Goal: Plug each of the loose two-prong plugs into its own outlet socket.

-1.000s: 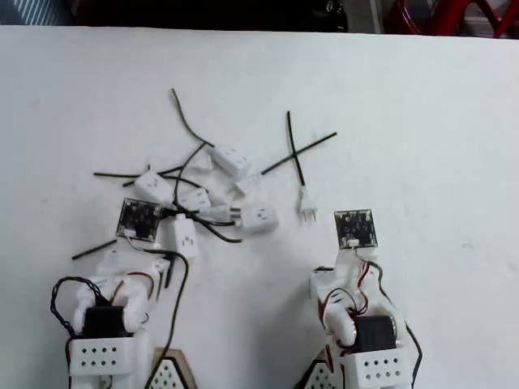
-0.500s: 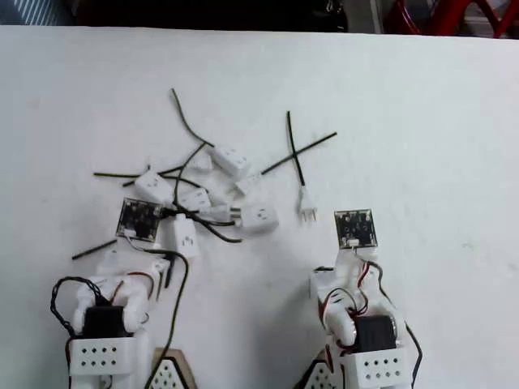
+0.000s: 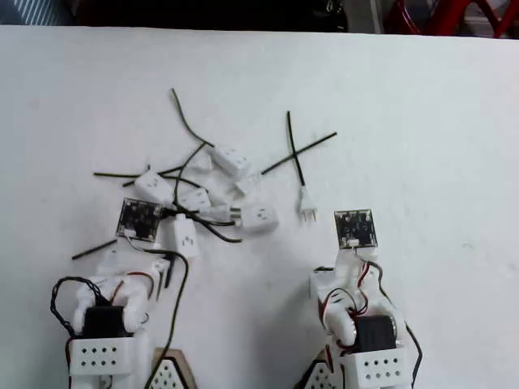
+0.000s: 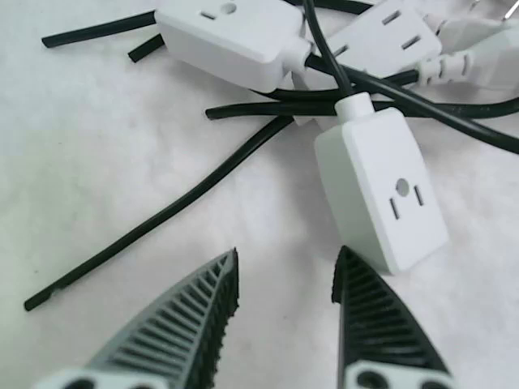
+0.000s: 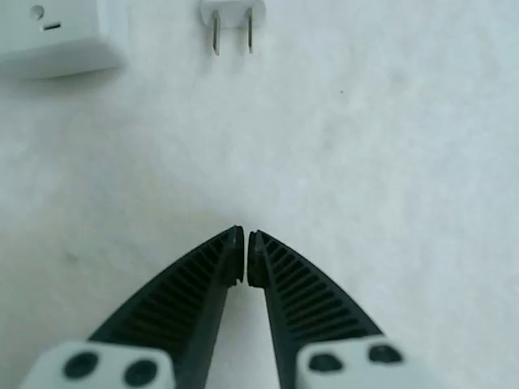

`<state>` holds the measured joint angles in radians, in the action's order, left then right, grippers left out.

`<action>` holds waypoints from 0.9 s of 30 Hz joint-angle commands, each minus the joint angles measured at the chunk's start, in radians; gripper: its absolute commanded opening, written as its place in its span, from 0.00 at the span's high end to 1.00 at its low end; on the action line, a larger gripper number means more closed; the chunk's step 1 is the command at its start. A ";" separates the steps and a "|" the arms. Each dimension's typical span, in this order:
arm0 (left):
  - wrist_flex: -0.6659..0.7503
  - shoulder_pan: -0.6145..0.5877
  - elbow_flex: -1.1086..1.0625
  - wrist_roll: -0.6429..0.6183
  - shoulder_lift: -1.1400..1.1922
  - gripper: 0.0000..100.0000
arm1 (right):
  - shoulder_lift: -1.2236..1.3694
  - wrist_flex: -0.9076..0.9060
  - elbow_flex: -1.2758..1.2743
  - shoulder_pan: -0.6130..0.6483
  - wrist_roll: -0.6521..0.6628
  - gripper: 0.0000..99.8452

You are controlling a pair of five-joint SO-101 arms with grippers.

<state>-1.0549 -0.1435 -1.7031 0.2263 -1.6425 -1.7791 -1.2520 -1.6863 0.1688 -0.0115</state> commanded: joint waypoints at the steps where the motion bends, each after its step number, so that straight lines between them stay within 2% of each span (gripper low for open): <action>1: -0.008 0.008 0.006 -0.005 -0.012 0.80 | -0.005 -0.007 -0.005 -0.008 -0.005 0.98; 14: -0.009 0.008 0.006 -0.005 -0.012 0.80 | -0.007 -0.001 0.015 -0.012 -0.003 0.98; 16: -0.009 0.002 0.006 -0.005 -0.012 0.80 | -0.007 -0.007 0.072 -0.045 -0.003 0.98; 19: -0.008 0.004 0.006 -0.005 -0.012 0.80 | -0.007 0.008 0.140 -0.160 -0.003 0.98; 23: -0.008 0.002 0.006 -0.005 -0.012 0.80 | -0.002 0.097 0.186 -0.163 0.003 0.98; 25: -0.008 0.002 0.006 -0.005 -0.012 0.80 | 0.001 0.114 0.226 -0.143 0.077 0.98; 27: -0.008 0.002 0.006 -0.005 -0.012 0.80 | 0.002 0.117 0.278 -0.133 0.206 0.98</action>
<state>-1.0610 -0.1435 -1.7031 0.2263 -1.6425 -1.7806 -1.1630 -1.5021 0.0245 0.0591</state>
